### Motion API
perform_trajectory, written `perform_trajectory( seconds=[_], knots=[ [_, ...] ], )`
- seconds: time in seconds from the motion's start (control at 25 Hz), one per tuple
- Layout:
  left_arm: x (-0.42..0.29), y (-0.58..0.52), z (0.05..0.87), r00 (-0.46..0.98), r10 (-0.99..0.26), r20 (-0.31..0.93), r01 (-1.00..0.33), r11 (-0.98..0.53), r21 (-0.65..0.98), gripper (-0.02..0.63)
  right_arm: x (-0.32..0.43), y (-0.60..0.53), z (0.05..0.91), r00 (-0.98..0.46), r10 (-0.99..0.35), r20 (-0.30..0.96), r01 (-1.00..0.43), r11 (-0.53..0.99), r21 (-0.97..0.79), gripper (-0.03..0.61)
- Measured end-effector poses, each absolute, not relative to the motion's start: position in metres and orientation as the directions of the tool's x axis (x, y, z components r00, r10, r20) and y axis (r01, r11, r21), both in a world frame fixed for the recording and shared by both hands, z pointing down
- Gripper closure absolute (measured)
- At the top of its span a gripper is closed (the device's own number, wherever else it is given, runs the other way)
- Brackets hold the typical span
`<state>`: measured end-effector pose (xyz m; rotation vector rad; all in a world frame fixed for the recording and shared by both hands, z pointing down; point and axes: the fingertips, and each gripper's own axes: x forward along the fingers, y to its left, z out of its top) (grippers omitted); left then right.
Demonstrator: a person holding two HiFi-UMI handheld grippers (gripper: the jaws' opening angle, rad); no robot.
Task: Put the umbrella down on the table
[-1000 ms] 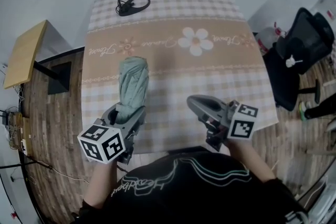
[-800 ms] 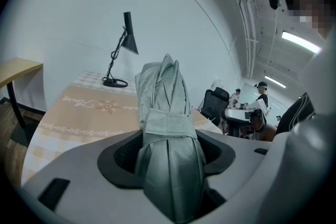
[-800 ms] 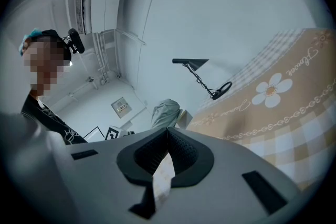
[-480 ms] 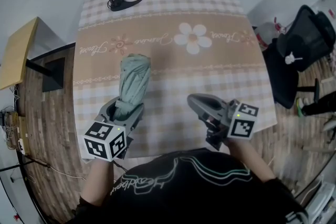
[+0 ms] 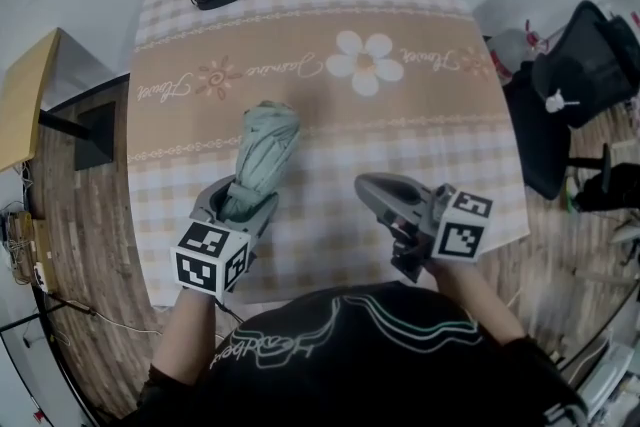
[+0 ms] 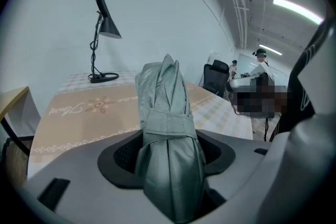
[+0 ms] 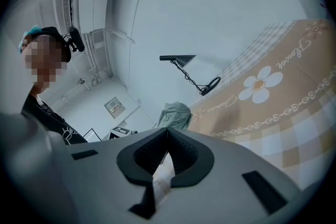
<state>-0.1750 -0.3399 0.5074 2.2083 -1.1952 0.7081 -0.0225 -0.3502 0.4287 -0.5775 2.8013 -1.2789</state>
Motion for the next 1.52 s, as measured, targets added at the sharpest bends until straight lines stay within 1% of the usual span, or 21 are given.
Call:
perform_trajectory(
  seconds=[0.28, 0.92, 1.16, 1.32, 1.52],
  knots=[
    [-0.174, -0.347, 0.537, 0.436, -0.548, 0.714, -0.849, -0.514, 0.124, 0.348, -0.02, -0.36, 0.439, -0.929, -0.335, 0.157, -0.336, 0.588, -0.735, 0.566],
    [-0.181, -0.35, 0.598, 0.385, -0.472, 0.793, -0.847, -0.523, 0.101, 0.348, -0.029, -0.369, 0.454, -0.93, -0.32, 0.179, -0.34, 0.573, -0.746, 0.566],
    [-0.182, -0.351, 0.609, 0.379, -0.449, 0.809, -0.848, -0.519, 0.108, 0.347, -0.033, -0.372, 0.452, -0.933, -0.316, 0.171, -0.332, 0.576, -0.747, 0.566],
    [-0.181, -0.351, 0.613, 0.381, -0.411, 0.828, -0.846, -0.517, 0.132, 0.342, -0.038, -0.371, 0.45, -0.936, -0.311, 0.161, -0.321, 0.577, -0.751, 0.566],
    [-0.18, -0.351, 0.614, 0.403, -0.4, 0.824, -0.838, -0.523, 0.156, 0.337, -0.041, -0.369, 0.451, -0.934, -0.319, 0.16, -0.325, 0.575, -0.751, 0.566]
  ],
)
